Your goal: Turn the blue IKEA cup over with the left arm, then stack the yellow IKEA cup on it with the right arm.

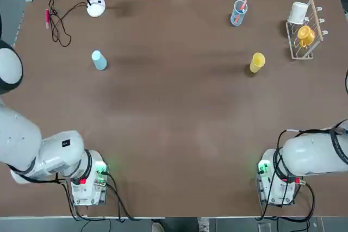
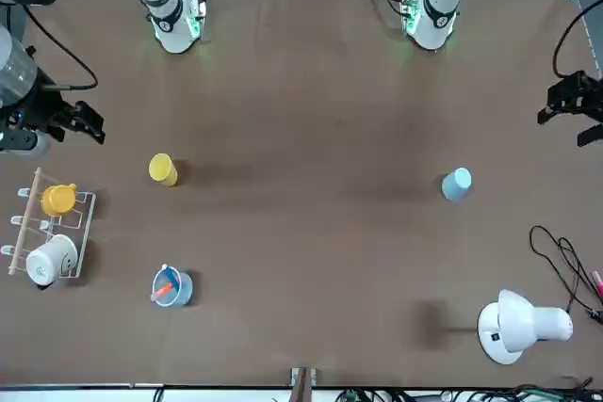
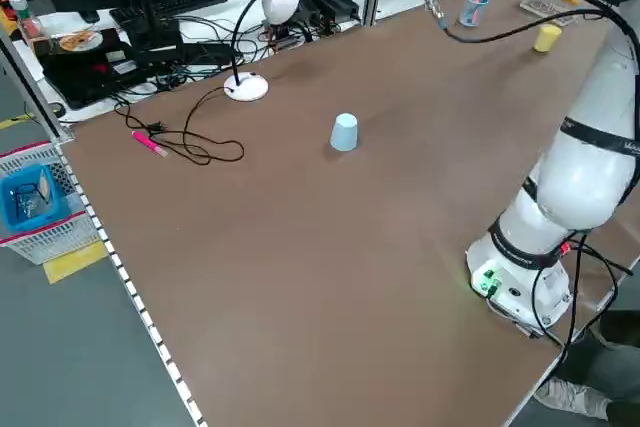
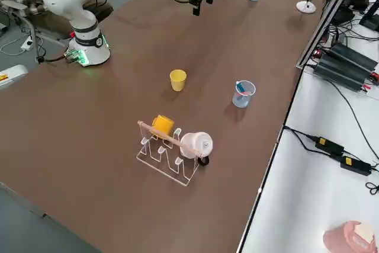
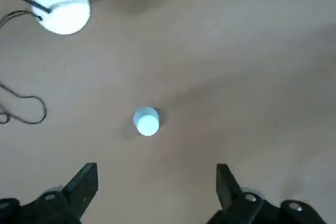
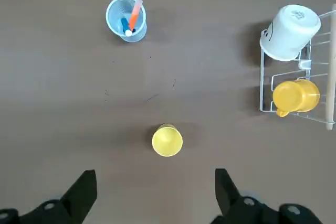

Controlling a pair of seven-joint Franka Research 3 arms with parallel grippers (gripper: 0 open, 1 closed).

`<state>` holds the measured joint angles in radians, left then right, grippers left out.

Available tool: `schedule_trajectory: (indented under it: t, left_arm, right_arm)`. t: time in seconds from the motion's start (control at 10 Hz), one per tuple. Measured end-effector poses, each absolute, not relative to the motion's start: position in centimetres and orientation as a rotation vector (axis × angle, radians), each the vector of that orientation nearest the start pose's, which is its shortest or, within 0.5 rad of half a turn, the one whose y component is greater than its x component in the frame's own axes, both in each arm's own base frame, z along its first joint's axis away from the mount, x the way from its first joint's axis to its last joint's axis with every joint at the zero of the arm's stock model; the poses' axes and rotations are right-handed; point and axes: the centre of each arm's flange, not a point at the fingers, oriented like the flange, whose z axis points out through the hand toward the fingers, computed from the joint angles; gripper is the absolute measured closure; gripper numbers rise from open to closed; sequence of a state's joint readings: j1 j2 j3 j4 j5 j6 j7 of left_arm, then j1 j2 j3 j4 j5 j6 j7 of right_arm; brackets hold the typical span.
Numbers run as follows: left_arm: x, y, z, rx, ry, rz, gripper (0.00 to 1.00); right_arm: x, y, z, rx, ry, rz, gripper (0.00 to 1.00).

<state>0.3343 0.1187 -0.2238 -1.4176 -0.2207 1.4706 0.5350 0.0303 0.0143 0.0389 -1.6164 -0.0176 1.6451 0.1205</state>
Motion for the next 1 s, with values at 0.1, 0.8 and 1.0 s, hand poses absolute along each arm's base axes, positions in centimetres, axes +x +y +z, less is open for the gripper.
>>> schedule_trajectory:
  t: [0.1,0.8,1.0]
  left_arm:
    - [57.7,5.6,61.3,-3.346,0.911,-0.057,0.0]
    - [57.3,17.3,48.4,-3.36,1.806,-0.398,0.0]
    - [55.4,18.9,44.1,-3.364,1.968,-0.557,0.0]
  right_arm:
    - [56.4,3.7,60.1,-3.156,0.079,-0.025,0.0]
    - [56.3,4.0,60.2,-3.156,0.072,-0.025,0.0]
    - [56.3,4.2,60.2,-3.156,0.066,-0.027,0.0]
